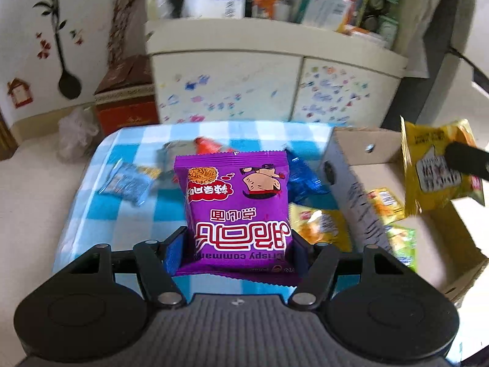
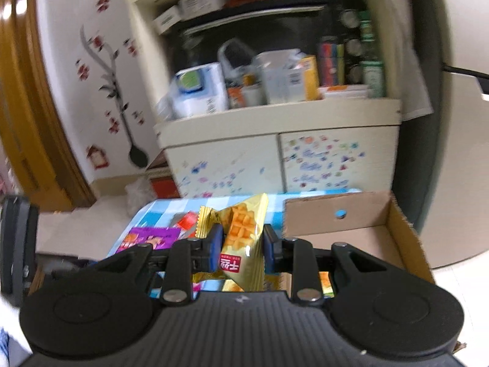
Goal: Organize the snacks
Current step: 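Carry both held packets over the box and open both tools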
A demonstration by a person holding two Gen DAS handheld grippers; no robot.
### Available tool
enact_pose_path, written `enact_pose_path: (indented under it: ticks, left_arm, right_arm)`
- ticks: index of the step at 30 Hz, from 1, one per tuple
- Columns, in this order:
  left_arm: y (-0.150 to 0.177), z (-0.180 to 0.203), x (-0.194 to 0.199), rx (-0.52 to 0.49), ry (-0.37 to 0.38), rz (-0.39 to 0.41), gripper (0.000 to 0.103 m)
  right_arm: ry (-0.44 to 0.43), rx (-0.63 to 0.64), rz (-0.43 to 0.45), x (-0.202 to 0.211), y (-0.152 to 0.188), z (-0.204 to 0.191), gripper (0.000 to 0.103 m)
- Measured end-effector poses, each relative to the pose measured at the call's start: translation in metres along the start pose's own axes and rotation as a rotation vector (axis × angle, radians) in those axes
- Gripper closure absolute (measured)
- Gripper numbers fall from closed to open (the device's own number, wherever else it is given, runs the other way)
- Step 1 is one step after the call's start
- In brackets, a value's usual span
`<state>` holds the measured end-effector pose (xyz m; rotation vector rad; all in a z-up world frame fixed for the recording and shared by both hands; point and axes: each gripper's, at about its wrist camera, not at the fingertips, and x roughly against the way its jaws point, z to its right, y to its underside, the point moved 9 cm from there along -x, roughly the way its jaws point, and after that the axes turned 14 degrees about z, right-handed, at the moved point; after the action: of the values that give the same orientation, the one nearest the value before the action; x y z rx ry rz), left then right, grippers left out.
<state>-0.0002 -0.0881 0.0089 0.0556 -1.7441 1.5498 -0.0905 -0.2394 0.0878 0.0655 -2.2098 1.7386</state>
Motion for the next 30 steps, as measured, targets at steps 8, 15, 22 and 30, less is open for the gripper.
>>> enact_pose_path:
  ticks: [8, 15, 22, 30]
  left_arm:
    - [-0.006, 0.039, -0.004, -0.034, 0.115, 0.047, 0.031]
    - [-0.007, 0.071, -0.011, -0.048, 0.204, 0.073, 0.031]
    - [-0.003, 0.112, -0.012, -0.084, 0.332, 0.091, 0.031]
    - [-0.001, 0.147, -0.014, -0.099, 0.430, 0.083, 0.031]
  right_arm:
    - [0.191, -0.153, 0.082, 0.011, -0.024, 0.061, 0.076]
    - [0.335, -0.265, 0.077, 0.015, -0.022, 0.099, 0.076]
    - [0.414, -0.315, 0.065, 0.018, -0.015, 0.119, 0.076]
    - [0.476, -0.335, 0.074, 0.023, -0.012, 0.128, 0.076]
